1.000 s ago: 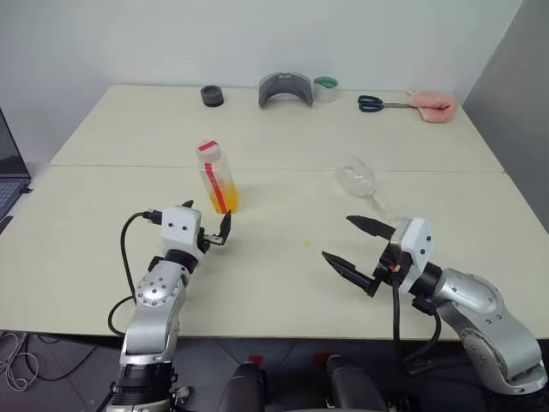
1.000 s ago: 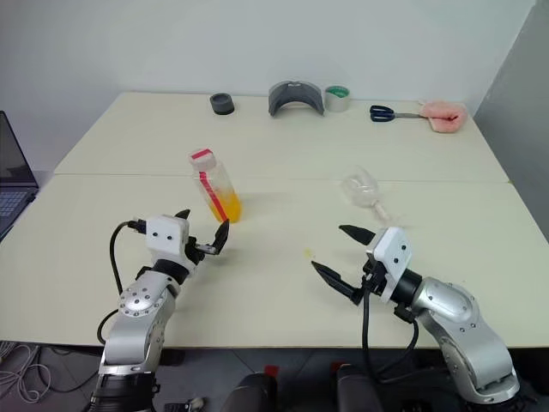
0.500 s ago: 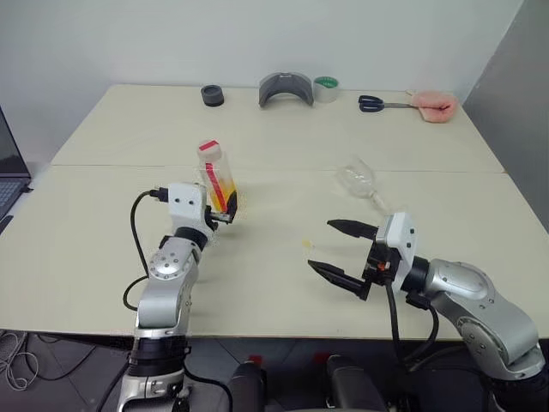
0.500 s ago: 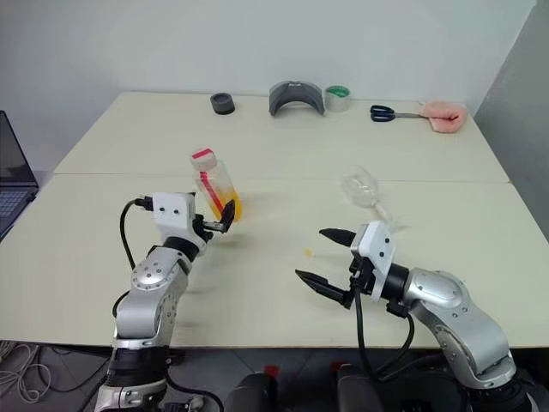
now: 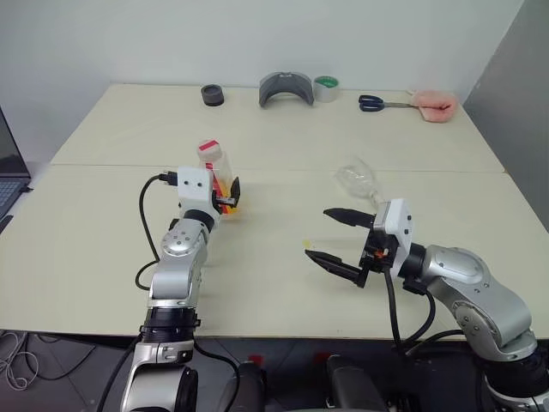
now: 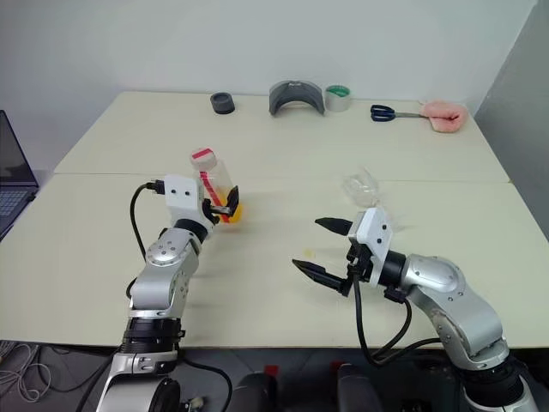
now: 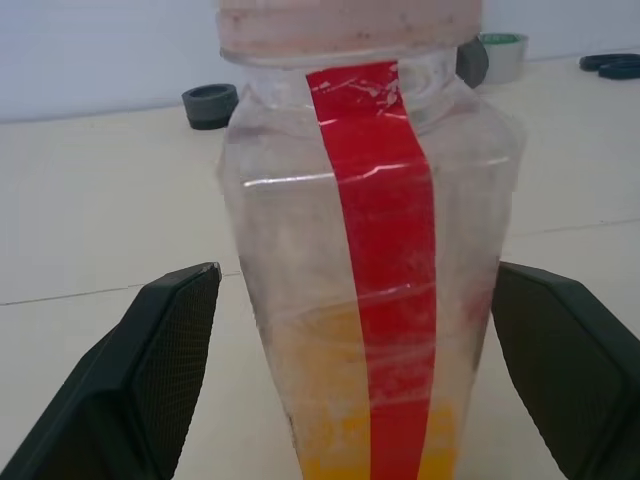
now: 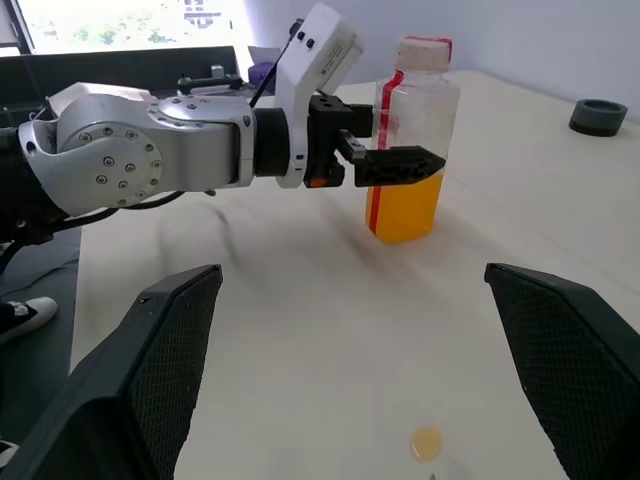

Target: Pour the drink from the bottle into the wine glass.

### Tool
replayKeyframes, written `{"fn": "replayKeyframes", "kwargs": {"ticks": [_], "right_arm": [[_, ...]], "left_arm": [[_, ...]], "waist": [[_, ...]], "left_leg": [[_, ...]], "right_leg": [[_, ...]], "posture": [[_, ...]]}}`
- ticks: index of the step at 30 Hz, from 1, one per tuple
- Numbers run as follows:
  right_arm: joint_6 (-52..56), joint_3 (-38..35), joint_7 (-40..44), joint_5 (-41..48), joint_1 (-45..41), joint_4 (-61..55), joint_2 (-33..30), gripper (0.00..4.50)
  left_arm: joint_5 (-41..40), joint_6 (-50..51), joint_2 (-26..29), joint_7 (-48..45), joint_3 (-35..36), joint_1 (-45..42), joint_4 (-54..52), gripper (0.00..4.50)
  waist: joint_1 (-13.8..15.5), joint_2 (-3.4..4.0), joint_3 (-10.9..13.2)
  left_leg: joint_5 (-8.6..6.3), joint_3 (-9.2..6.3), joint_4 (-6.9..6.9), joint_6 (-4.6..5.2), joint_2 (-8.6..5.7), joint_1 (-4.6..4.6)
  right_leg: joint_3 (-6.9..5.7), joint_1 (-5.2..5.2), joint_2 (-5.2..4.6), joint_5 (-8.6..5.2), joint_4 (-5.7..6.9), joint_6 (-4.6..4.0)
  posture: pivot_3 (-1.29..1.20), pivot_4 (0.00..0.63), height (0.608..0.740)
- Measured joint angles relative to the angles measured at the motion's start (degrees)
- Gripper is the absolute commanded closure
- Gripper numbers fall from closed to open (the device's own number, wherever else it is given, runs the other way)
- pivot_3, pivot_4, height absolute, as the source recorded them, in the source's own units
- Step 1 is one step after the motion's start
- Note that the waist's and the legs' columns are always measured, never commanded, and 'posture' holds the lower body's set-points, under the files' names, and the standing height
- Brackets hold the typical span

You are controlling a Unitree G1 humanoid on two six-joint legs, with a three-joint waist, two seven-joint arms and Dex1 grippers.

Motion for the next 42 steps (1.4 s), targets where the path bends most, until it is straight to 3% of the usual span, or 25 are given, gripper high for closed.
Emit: {"fn": "replayKeyframes", "kwargs": {"ticks": [13, 42], "right_arm": [[3.27, -0.87, -1.44, 2.32, -3.18, 0.05, 1.27, 0.00], [5.99, -2.73, -3.61, 5.77, -3.91, 0.05, 1.83, 0.00]], "left_arm": [[0.03, 4.26, 0.47, -0.03, -0.56, -5.46, 0.39, 0.04], [0.40, 6.98, 0.73, 1.12, -0.88, -7.21, 0.39, 0.04]], "waist": [[0.00, -0.01, 0.00], [0.00, -0.01, 0.00]], "left_leg": [[0.01, -0.01, 0.01, -0.01, 0.00, -0.02], [0.01, 0.00, 0.01, -0.01, -0.01, -0.02]], "right_leg": [[-0.01, 0.00, -0.01, 0.01, 0.00, 0.01], [0.01, -0.02, -0.01, 0.01, 0.00, 0.01]], "posture": [[0.00, 0.150, 0.740], [0.00, 0.150, 0.740]]}}
